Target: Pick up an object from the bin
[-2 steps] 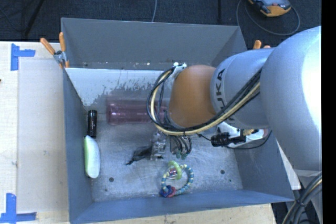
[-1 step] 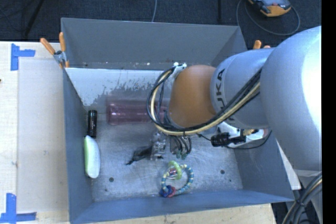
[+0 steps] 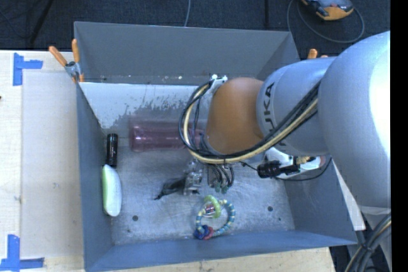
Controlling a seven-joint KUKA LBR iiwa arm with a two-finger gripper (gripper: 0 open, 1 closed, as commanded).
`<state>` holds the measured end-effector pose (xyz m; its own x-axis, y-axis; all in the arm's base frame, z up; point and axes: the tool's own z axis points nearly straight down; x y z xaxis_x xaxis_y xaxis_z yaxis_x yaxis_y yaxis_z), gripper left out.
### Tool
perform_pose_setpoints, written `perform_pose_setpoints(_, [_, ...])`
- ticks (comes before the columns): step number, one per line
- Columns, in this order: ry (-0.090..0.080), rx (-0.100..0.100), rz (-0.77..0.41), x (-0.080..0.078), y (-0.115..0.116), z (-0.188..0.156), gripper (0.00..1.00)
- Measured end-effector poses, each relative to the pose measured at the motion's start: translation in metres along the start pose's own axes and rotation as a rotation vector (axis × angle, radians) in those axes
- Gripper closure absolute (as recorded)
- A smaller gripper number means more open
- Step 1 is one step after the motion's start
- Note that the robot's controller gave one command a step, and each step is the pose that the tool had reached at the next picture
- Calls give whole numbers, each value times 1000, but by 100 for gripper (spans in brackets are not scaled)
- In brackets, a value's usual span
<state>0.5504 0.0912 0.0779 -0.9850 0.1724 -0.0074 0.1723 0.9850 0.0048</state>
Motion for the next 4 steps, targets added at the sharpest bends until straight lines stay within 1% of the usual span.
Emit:
perform_pose_setpoints(1, [5,3,0,0,-1,-8,100])
perform_pose_setpoints(2, [6,4,1,0,-1,-14,100])
perform_pose_setpoints(3, [17,8,1,3,-2,-27,100])
perform_pose_setpoints(4, [17,8,2,2,-2,-50,100])
